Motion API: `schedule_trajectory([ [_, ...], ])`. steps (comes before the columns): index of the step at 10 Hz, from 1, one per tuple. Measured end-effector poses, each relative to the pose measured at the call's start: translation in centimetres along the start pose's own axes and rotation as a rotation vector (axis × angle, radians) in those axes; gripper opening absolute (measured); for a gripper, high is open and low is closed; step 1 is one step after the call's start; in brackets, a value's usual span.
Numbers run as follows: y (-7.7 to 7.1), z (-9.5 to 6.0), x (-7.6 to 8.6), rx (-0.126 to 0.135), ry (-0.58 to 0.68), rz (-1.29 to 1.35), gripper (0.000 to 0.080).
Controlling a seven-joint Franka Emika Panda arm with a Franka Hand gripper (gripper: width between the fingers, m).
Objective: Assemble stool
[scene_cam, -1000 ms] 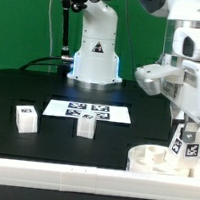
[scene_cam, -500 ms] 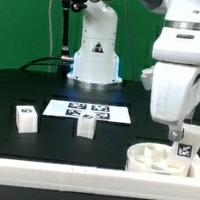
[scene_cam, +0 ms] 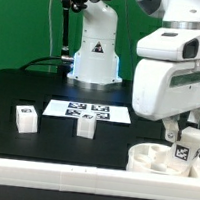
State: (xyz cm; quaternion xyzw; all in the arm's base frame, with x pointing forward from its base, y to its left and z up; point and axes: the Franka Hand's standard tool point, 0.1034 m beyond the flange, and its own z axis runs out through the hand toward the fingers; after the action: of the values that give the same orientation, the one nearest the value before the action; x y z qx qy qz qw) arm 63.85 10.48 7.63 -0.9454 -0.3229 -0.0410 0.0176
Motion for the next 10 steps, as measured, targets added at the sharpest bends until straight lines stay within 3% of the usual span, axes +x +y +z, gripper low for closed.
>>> schedule_trajectory([
  [5,0.51,-0.02,-0.24,-0.007,-0.002,0.290,0.0347],
  [7,0.48,-0.02,-0.22,-0.007,-0.002,0.287,0.0578],
  [10,0.54,-0.05,-0.27,-0.007,-0.002,0.285,0.0645],
])
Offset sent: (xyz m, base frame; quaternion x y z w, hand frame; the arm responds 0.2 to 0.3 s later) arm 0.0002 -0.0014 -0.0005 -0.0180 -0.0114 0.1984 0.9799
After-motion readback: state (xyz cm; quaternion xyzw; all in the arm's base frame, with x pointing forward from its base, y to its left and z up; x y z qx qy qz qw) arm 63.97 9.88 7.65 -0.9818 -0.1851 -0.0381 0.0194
